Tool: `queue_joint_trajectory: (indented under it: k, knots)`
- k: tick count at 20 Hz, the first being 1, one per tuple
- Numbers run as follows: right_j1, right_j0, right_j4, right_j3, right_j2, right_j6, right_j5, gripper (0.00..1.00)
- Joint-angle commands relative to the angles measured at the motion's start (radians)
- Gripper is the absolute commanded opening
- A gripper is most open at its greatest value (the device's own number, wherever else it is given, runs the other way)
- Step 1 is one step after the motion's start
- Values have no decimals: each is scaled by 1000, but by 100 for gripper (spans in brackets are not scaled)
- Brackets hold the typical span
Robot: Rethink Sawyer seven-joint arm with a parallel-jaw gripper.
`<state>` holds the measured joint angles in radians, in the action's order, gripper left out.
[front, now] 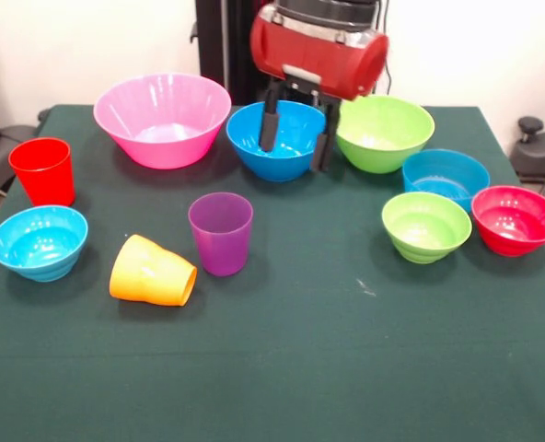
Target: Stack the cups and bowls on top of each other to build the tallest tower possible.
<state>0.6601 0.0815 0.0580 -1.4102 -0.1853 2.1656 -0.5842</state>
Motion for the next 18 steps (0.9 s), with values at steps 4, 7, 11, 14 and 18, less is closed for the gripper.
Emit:
queue_joint_trajectory:
  k: [4,7,11,14,18]
  knots:
    - [16,26,-119,-72,175,-225,-131,100]
    - [20,35,-133,-69,188,-223,-139,100]
    - [15,43,-152,-64,202,-216,-139,100]
    - [13,52,-166,-67,213,-209,-133,100]
    - [10,72,-187,-66,228,-221,-134,100]
